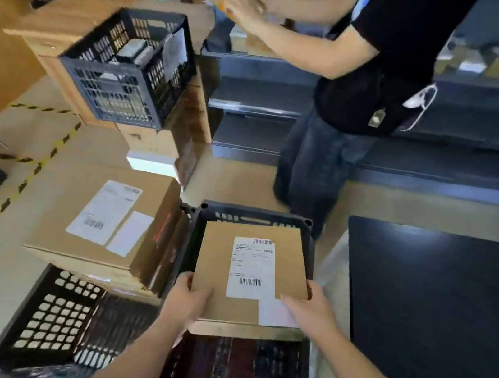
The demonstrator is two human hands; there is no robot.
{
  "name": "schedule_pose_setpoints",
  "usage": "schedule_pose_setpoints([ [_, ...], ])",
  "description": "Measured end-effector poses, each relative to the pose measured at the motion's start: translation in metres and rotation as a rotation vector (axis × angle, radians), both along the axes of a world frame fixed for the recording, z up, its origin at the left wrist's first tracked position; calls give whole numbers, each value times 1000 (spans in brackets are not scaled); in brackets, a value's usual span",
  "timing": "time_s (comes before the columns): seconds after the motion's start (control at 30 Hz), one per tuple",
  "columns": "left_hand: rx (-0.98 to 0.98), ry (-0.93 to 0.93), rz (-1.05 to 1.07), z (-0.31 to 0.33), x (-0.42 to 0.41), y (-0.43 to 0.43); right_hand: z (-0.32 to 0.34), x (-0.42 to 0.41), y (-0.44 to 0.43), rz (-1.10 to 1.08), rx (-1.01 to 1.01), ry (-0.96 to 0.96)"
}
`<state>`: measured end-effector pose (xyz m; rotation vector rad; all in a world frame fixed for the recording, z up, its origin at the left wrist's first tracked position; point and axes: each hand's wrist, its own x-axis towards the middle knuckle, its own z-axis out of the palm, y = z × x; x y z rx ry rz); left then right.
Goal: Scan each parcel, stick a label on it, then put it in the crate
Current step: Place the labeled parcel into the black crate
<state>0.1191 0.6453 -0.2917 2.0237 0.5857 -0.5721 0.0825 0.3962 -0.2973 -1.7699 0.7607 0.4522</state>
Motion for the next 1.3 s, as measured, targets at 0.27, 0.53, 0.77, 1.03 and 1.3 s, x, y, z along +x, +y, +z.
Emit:
schedule_pose_setpoints([
  [0.27, -54, 69, -118, -66, 66, 15, -54, 46, 28, -103, -44, 149],
  [0.53, 10, 30, -192, -133, 82, 16, -113, 74, 31, -24, -63, 198],
  [0.77, 30, 56, -173, -178, 71, 14, -162, 63, 43, -28, -113, 140],
  [1.03, 167, 25, -244, -176, 70, 8, -165, 58, 48, 18, -241, 110],
  [1.3, 397, -254, -741, -14, 95, -43, -9, 75, 36, 288, -531, -140],
])
